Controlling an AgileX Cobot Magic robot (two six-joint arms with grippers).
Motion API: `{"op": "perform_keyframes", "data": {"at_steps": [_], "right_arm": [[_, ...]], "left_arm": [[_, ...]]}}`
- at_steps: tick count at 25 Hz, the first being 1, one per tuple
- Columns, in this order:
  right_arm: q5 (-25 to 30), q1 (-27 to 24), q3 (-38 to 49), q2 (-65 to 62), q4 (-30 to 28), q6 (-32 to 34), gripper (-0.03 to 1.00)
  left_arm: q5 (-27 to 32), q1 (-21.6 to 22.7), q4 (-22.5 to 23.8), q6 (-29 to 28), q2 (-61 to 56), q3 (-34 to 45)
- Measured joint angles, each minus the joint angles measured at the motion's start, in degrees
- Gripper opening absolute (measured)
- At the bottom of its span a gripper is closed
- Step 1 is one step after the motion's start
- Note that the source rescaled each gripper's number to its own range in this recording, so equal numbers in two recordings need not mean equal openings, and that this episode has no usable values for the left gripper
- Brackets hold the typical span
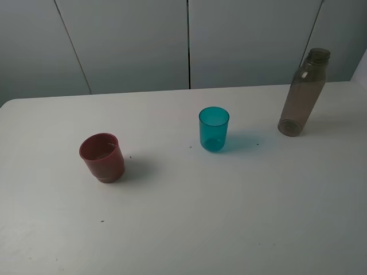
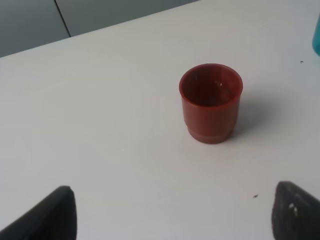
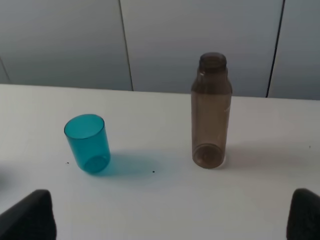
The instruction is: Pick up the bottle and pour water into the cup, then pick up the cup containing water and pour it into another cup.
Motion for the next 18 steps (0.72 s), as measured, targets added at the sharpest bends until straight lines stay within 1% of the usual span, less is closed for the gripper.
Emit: {"op": "perform_keyframes", "data": {"at_steps": [5, 8, 10, 12, 15, 18], "right_arm": [[-1.6, 0.0, 3.9, 0.1, 2.6, -4.9, 1.0], [-1.6, 0.0, 7.0, 0.1, 2.8, -6.0, 1.0], [-1.7, 0.0, 9.6, 0.1, 3.4, -6.1, 1.0], [-2.9, 0.0, 11.6, 0.1, 4.7, -5.9, 1.0], [-3.8, 0.0, 11.9, 0.1, 5.2, -5.1, 1.0], [-3.8, -0.7, 11.9, 0.1, 4.3, -4.1, 1.0]], "left_arm": [[0.0, 0.0, 0.0, 0.0, 0.0, 0.0], [0.0, 0.0, 0.0, 0.0, 0.0, 0.0], [0.0, 0.0, 0.0, 0.0, 0.0, 0.0], [0.0, 0.0, 0.0, 0.0, 0.0, 0.0], [0.0, 0.0, 0.0, 0.0, 0.0, 0.0], [0.0, 0.0, 0.0, 0.0, 0.0, 0.0]]}}
